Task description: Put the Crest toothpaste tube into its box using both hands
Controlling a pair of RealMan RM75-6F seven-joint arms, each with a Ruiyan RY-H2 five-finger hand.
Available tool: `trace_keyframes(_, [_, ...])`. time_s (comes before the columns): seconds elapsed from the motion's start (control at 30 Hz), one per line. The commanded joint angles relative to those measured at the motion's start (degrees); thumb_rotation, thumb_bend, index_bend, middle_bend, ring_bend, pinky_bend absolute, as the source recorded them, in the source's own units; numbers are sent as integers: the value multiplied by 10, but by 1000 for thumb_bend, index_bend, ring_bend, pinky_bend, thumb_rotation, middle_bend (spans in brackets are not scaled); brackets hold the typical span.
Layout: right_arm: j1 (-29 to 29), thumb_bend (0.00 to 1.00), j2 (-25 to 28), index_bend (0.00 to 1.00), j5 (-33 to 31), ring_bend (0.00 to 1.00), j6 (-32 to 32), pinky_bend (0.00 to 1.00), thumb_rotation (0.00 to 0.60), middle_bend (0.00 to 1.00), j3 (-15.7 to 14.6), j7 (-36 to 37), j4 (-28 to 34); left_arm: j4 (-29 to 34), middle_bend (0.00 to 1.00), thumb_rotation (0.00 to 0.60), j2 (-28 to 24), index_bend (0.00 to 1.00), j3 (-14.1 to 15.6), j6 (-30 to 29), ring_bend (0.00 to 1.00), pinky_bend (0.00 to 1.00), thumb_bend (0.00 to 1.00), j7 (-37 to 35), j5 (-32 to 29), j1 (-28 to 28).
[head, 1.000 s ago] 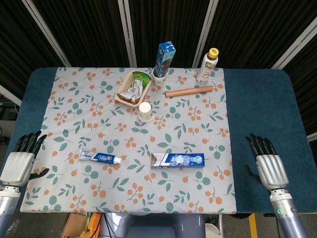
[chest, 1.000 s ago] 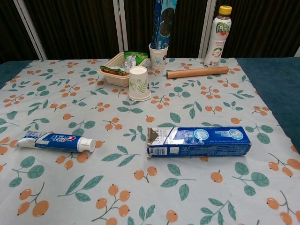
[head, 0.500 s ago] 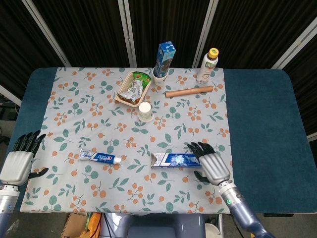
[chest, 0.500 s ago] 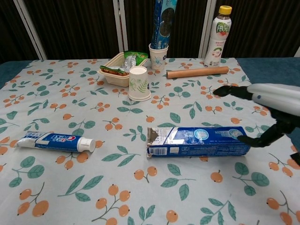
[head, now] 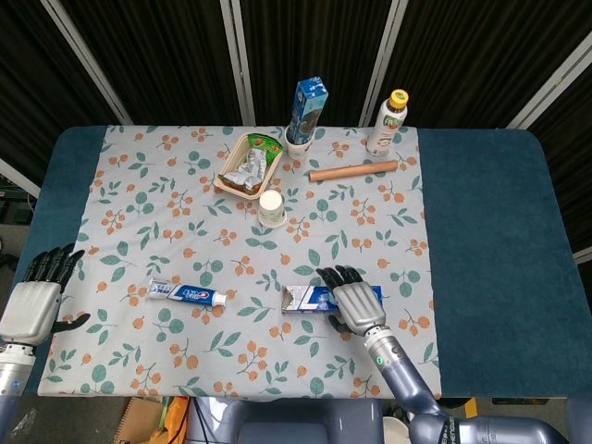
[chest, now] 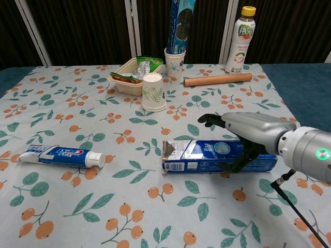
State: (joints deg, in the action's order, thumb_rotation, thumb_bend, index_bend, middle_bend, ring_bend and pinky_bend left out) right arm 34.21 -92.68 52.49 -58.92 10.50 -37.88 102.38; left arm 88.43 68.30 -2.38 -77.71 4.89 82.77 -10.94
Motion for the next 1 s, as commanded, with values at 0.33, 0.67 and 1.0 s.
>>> trace_keyframes(0.33, [19, 369, -23, 258, -33, 319, -14, 234, 600, 357, -23, -15, -33, 5, 0, 600, -1, 0, -2, 4, 0, 43, 0, 2, -4, -2])
trace_keyframes(0.67, [11, 370, -12, 377, 14, 422, -38, 347, 600, 460, -27, 32, -13, 7, 0, 600, -3, 2, -3, 7, 0, 46, 0, 0, -7, -4])
trace_keyframes(1.0, [-4, 369, 56, 377, 74, 422, -66, 347, 600, 460, -16, 77, 56, 45, 251, 600, -1, 273, -35, 40, 282, 402, 95, 71, -45, -39])
